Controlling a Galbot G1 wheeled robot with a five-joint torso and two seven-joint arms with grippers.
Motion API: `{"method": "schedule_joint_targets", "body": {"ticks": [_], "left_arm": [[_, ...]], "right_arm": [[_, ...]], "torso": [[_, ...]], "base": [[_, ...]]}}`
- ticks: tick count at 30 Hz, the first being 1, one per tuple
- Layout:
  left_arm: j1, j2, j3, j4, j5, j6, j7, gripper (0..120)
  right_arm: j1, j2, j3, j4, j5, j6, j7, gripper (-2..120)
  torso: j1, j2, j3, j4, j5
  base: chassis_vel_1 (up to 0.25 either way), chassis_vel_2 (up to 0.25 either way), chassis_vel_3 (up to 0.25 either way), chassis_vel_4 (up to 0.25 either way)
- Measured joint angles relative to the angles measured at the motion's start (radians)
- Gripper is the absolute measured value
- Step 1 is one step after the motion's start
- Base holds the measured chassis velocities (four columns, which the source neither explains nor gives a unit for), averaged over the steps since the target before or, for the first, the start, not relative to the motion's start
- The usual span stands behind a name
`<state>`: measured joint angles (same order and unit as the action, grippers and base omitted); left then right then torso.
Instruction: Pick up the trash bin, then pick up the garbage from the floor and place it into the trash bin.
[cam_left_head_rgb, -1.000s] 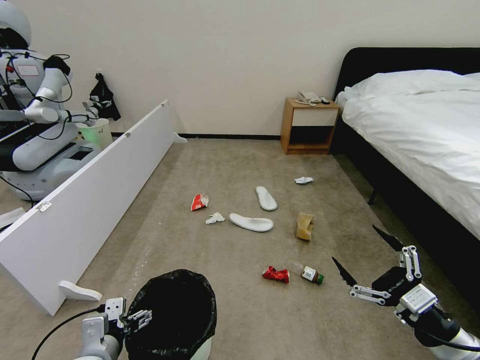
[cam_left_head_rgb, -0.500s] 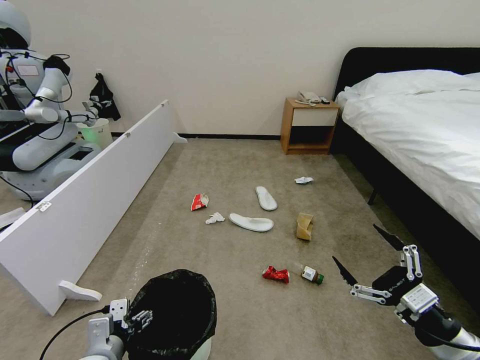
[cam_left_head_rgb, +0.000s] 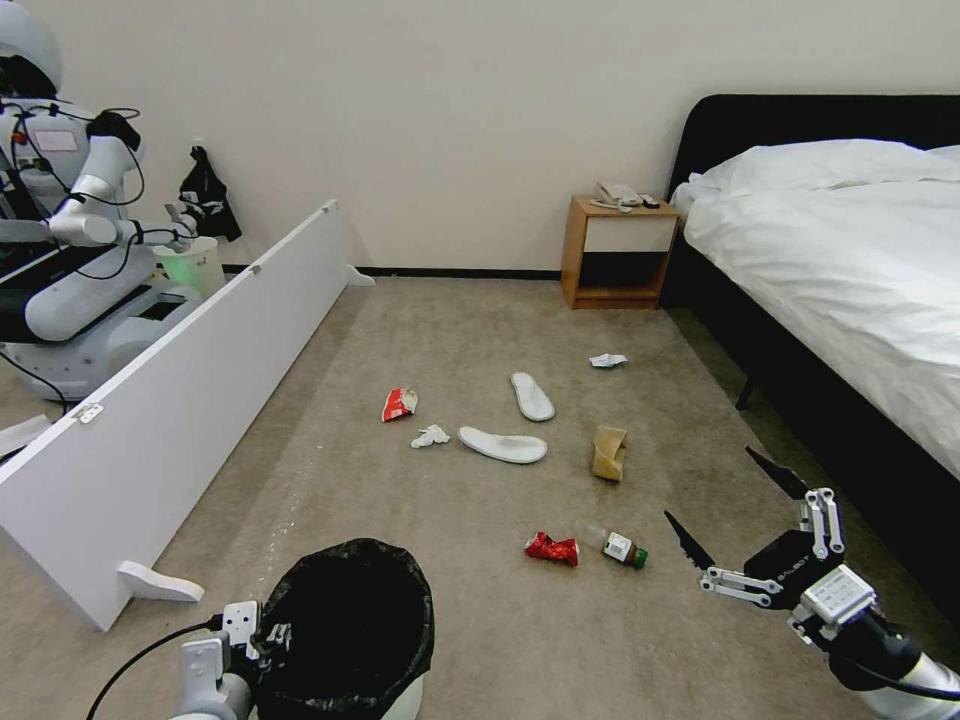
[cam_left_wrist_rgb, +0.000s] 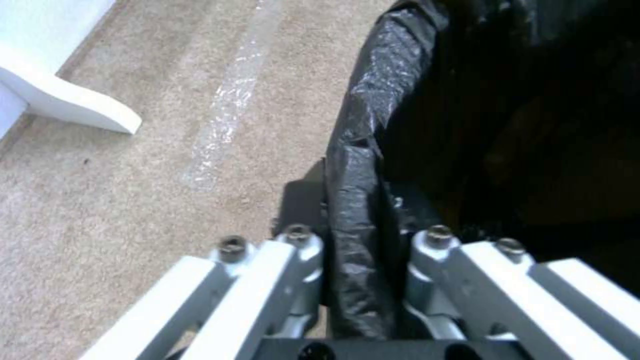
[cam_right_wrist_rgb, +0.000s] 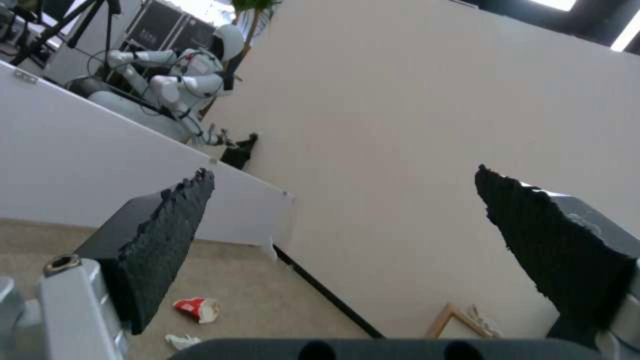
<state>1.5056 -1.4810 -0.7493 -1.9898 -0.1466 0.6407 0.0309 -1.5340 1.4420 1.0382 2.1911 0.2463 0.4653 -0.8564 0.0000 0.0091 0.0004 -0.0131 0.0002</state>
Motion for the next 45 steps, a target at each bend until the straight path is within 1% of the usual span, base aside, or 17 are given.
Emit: {"method": "schedule_joint_targets", "body": {"ticks": [2, 11, 12, 13, 14, 15, 17, 18, 19, 20, 21, 22, 23, 25, 28, 36, 45], "left_arm": [[-0.001, 0.0, 0.0, 0.0, -0.004, -0.006, 0.0, 7], [-0.002, 0.0, 0.003, 0.001, -0.024, -0.038, -0.003, 7], [-0.004, 0.0, 0.003, 0.001, -0.045, -0.075, -0.011, 6], [-0.004, 0.0, 0.003, 0.001, -0.045, -0.075, -0.011, 6], [-0.007, 0.0, 0.0, 0.0, -0.061, -0.11, -0.012, 5], [-0.007, 0.0, 0.0, 0.0, -0.061, -0.11, -0.012, 5], [-0.01, 0.0, -0.008, -0.021, -0.086, -0.156, -0.014, 5], [-0.01, 0.0, -0.008, -0.021, -0.086, -0.156, -0.014, 5], [-0.01, 0.001, -0.013, -0.036, -0.095, -0.178, -0.014, 5], [-0.01, 0.001, -0.013, -0.036, -0.095, -0.178, -0.014, 5], [-0.01, 0.002, -0.014, -0.048, -0.102, -0.191, -0.01, 5], [-0.01, 0.002, -0.015, -0.064, -0.11, -0.203, -0.006, 5], [-0.01, 0.002, -0.015, -0.064, -0.11, -0.203, -0.006, 5], [-0.007, 0.003, -0.015, -0.088, -0.118, -0.213, -0.005, 5], [-0.005, 0.003, -0.015, -0.098, -0.12, -0.218, -0.005, 5], [0.0, 0.005, -0.019, -0.101, -0.121, -0.226, -0.004, 5], [0.004, 0.004, -0.019, -0.114, -0.126, -0.231, -0.004, 5]], "right_arm": [[0.001, -0.001, 0.001, -0.001, 0.0, 0.0, 0.001, 100], [0.005, -0.001, 0.005, -0.004, 0.0, 0.0, 0.006, 100], [0.009, -0.002, 0.007, -0.008, 0.0, 0.0, 0.017, 100], [0.009, -0.002, 0.007, -0.008, 0.0, 0.0, 0.017, 100], [0.013, -0.003, 0.009, -0.011, -0.001, 0.0, 0.033, 100], [0.013, -0.003, 0.009, -0.011, -0.001, 0.0, 0.033, 100], [0.024, -0.005, 0.017, -0.013, -0.026, -0.013, 0.112, 100], [0.024, -0.005, 0.017, -0.013, -0.026, -0.013, 0.112, 100], [0.028, -0.007, 0.021, -0.012, -0.063, -0.039, 0.185, 100], [0.028, -0.007, 0.021, -0.012, -0.063, -0.039, 0.185, 100], [0.029, -0.008, 0.022, -0.01, -0.084, -0.058, 0.235, 100], [0.029, -0.008, 0.021, -0.002, -0.114, -0.103, 0.339, 100], [0.029, -0.008, 0.021, -0.002, -0.114, -0.103, 0.339, 100], [0.021, -0.009, 0.016, 0.007, -0.132, -0.172, 0.463, 100], [0.02, -0.009, 0.02, 0.009, -0.149, -0.207, 0.513, 100], [0.026, -0.008, 0.038, -0.004, -0.206, -0.198, 0.522, 100], [0.026, -0.002, 0.031, -0.008, -0.204, -0.181, 0.497, 100]], "torso": [[0.0, 0.0, 0.0, -0.0002, -0.0004], [0.0, 0.0, 0.0, -0.0001, -0.0004], [0.0, 0.0, 0.0, -0.0001, -0.0004], [0.0, 0.0, 0.0, -0.0001, -0.0004], [0.0, 0.0, 0.0, -0.0001, -0.0003], [0.0, 0.0, 0.0, -0.0001, -0.0003], [0.0, 0.0, 0.0, -0.0001, -0.0003], [0.0, 0.0, 0.0, -0.0001, -0.0003], [0.0, 0.0, 0.0, 0.0002, -0.0001], [0.0, 0.0, 0.0, 0.0002, -0.0001], [0.0, 0.0, 0.0, 0.0003, 0.0001], [0.0, 0.0, 0.0, 0.0001, -0.0003], [0.0, 0.0, 0.0, 0.0001, -0.0003], [0.0, 0.0, 0.0, -0.0003, -0.0001], [0.0, 0.0, 0.0, -0.0001, -0.0002], [0.0, 0.0, 0.0, 0.0, -0.0002], [0.0, 0.0, 0.0, -0.0001, -0.0002]], "base": [[0.0, 0.0, 0.0, 0.0], [0.0, 0.0, 0.0, 0.0], [0.0, 0.0, 0.0, 0.0], [0.0, 0.0, 0.0, 0.0], [0.0, 0.0, 0.0, 0.0], [0.0, 0.0, 0.0, 0.0], [0.0, 0.0, 0.0, 0.0], [0.0, 0.0, 0.0, 0.0], [0.0, 0.0, 0.0, 0.0], [0.0, 0.0, 0.0, 0.0], [0.0, 0.0, 0.0, 0.0], [0.0, 0.0, 0.0, 0.0], [0.0, 0.0, 0.0, 0.0], [0.0, 0.0, 0.0, 0.0], [0.0, 0.0, 0.0, 0.0], [0.0, 0.0, 0.0, 0.0], [0.0, 0.0, 0.0, 0.0]]}}
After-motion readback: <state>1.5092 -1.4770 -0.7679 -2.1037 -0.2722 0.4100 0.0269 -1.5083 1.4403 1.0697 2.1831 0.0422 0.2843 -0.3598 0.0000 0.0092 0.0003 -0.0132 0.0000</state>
